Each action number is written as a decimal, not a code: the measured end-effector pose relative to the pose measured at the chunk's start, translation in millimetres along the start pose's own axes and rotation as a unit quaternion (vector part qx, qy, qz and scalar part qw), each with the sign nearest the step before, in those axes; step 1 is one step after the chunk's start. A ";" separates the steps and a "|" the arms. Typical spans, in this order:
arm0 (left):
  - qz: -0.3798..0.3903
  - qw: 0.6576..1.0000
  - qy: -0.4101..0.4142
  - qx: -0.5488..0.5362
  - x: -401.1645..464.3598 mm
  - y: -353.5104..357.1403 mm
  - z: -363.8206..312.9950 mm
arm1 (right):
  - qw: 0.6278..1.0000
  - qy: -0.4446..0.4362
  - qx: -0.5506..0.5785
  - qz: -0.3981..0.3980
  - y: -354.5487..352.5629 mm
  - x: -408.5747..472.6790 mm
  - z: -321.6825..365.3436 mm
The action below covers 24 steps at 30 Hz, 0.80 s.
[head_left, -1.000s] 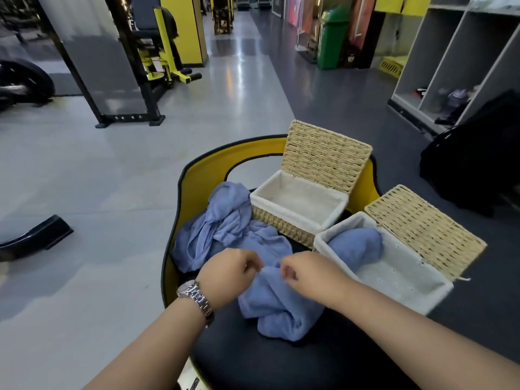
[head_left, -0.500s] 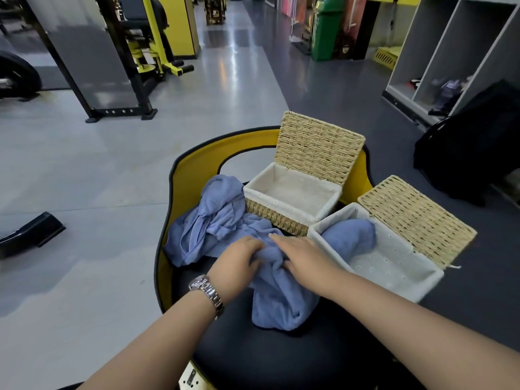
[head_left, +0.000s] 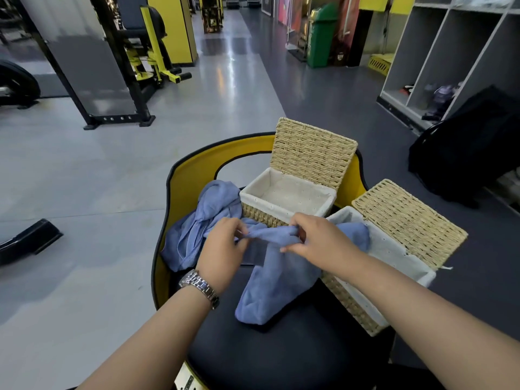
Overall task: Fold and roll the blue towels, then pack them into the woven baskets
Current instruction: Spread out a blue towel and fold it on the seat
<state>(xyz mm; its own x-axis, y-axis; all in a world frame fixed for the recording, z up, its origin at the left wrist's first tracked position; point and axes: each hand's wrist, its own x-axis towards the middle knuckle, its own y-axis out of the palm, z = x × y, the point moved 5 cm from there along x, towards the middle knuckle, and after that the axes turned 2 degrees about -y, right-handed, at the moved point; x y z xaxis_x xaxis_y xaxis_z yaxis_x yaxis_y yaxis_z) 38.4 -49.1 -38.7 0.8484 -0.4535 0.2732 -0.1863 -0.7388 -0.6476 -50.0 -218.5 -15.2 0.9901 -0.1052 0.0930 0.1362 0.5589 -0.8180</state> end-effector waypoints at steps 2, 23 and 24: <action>-0.025 1.000 0.012 0.014 2.1 -7.4 -4.3 | 0.998 -0.008 -0.014 0.055 -1.0 -1.4 -4.3; 0.061 0.980 0.094 0.167 19.7 -19.4 0.8 | 0.995 0.010 -0.086 -0.047 -50.9 0.0 -35.0; 0.045 0.977 0.092 0.186 19.3 -22.8 0.6 | 0.996 0.014 -0.083 -0.034 -51.7 -0.3 -38.1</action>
<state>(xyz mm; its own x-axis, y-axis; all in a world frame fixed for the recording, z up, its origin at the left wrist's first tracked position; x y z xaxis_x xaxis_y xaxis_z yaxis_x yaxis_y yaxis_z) 59.4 -40.8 -19.2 0.7270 -0.6155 0.3043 -0.0347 -0.4755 -0.8790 -58.6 -278.7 5.4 0.9771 -0.1618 0.1382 0.1935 0.4056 -0.8933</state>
